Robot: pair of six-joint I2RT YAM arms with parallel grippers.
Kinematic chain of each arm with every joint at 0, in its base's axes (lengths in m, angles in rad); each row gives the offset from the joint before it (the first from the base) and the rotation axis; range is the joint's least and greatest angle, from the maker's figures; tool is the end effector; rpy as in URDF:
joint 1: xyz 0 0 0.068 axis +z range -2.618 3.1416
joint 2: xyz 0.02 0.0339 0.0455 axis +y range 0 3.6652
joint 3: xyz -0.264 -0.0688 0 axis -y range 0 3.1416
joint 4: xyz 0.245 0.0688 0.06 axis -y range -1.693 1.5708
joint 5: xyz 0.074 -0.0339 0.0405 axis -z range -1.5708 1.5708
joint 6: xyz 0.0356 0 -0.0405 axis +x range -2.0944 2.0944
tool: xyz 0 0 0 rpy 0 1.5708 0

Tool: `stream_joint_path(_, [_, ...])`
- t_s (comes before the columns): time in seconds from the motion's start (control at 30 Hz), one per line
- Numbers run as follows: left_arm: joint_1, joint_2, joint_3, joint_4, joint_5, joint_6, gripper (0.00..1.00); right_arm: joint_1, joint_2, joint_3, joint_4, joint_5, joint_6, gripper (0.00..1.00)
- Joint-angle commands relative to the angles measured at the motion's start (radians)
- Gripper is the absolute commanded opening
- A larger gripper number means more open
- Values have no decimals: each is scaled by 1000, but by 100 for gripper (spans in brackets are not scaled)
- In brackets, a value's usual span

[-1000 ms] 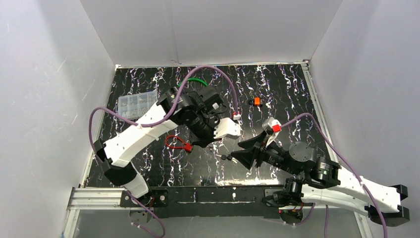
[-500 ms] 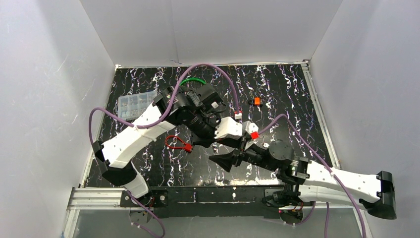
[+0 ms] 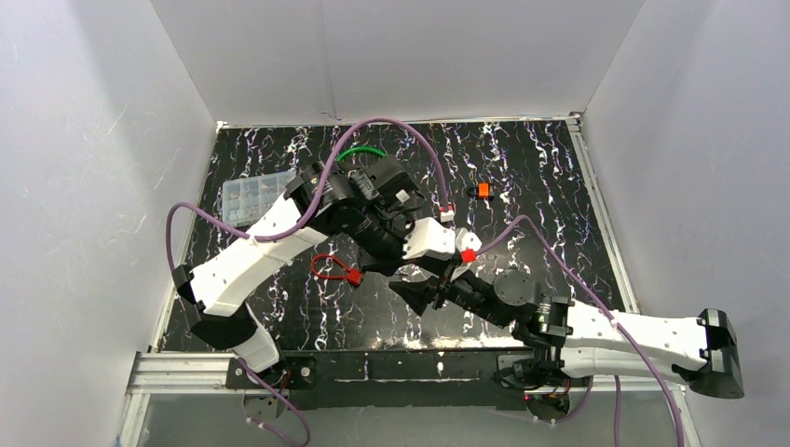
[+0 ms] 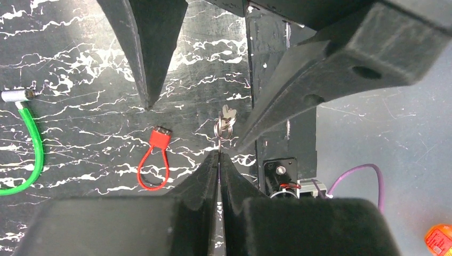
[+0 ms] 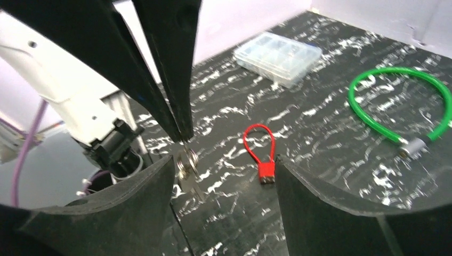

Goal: Unlock with the key
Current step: Pick up the key from the center of the board.

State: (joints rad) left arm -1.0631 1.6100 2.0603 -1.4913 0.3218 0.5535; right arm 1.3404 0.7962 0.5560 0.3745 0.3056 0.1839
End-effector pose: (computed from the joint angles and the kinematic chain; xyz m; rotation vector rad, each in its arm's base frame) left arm 0.1259 -0.2495 0.4450 1.9948 1.7442 -0.5968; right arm 0.0549 0.1870 0.3166 -0.5998 1.4036 1.0201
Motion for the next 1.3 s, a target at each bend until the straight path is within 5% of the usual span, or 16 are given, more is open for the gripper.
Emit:
stream_joint_path(0.0, [-6, -18, 36, -136, 1, -18, 0, 79, 3, -7, 106, 259, -103, 75])
stream_joint_path(0.37, [-5, -26, -15, -98, -59, -72, 0, 234, 34, -31, 360, 609, -332, 73])
stream_joint_path(0.87, [-5, -37, -35, -92, -83, -78, 0, 245, -66, -48, 159, 738, -238, 72])
stream_joint_path(1.07, [-5, -30, -31, -95, -84, -61, 0, 244, -174, -41, -21, 566, -157, 71])
stream_joint_path(1.27, [-5, -45, -30, -62, -47, -46, 0, 245, -268, -43, -4, 294, -138, 74])
